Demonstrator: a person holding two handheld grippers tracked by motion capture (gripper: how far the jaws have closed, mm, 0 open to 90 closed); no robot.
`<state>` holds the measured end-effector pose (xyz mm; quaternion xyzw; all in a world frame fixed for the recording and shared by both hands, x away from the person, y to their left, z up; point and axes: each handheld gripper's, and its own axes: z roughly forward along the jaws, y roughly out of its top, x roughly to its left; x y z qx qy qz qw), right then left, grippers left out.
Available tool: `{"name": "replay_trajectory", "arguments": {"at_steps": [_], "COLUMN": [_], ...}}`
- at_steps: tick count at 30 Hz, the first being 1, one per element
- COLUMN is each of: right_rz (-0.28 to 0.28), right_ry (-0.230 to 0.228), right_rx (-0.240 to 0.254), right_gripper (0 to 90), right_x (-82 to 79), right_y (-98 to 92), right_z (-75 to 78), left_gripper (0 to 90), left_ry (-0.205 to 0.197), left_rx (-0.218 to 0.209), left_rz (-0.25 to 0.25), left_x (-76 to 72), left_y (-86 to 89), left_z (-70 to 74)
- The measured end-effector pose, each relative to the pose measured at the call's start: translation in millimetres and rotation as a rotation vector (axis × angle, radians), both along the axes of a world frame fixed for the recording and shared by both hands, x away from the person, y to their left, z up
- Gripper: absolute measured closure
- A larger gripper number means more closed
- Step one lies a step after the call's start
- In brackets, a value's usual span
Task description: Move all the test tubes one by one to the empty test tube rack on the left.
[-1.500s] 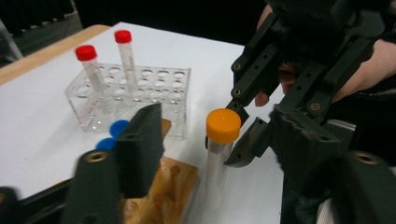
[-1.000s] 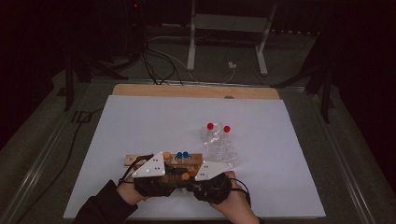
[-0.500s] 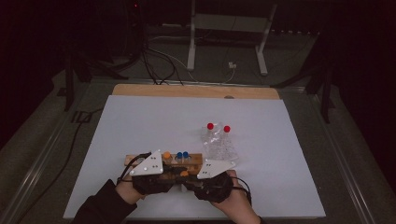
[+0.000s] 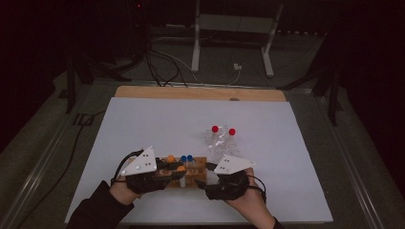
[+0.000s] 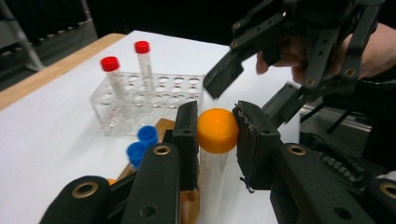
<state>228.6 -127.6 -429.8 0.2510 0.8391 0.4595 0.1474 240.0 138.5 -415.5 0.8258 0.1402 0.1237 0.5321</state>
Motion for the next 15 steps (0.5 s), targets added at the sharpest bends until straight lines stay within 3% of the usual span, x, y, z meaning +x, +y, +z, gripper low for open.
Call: {"name": "replay_trajectory", "arguments": {"at_steps": [6, 9, 13, 15], "right_rz": [-0.065, -0.099, -0.116, -0.120], "right_ry": [-0.003, -0.004, -0.003, -0.003], "right_rx": [0.034, 0.053, 0.081, 0.088], "right_gripper": [16.6, 10.9, 1.8, 1.3], "right_x": [5.3, 7.1, 8.6, 9.4], "right_y": [-8.9, -13.3, -18.7, -21.1], "right_z": [3.1, 5.3, 7.5, 8.4], "left_gripper": [72.0, 72.0, 72.0, 72.0], "left_ry": [-0.003, -0.008, -0.024, -0.031], "left_rx": [-0.016, -0.019, -0.022, -0.026], "left_rz": [0.025, 0.049, 0.117, 0.142], "left_x": [2.1, 2.9, 5.3, 6.5], "left_y": [6.1, 11.1, 18.3, 23.3], "left_z": [3.2, 5.5, 10.2, 12.8]}}
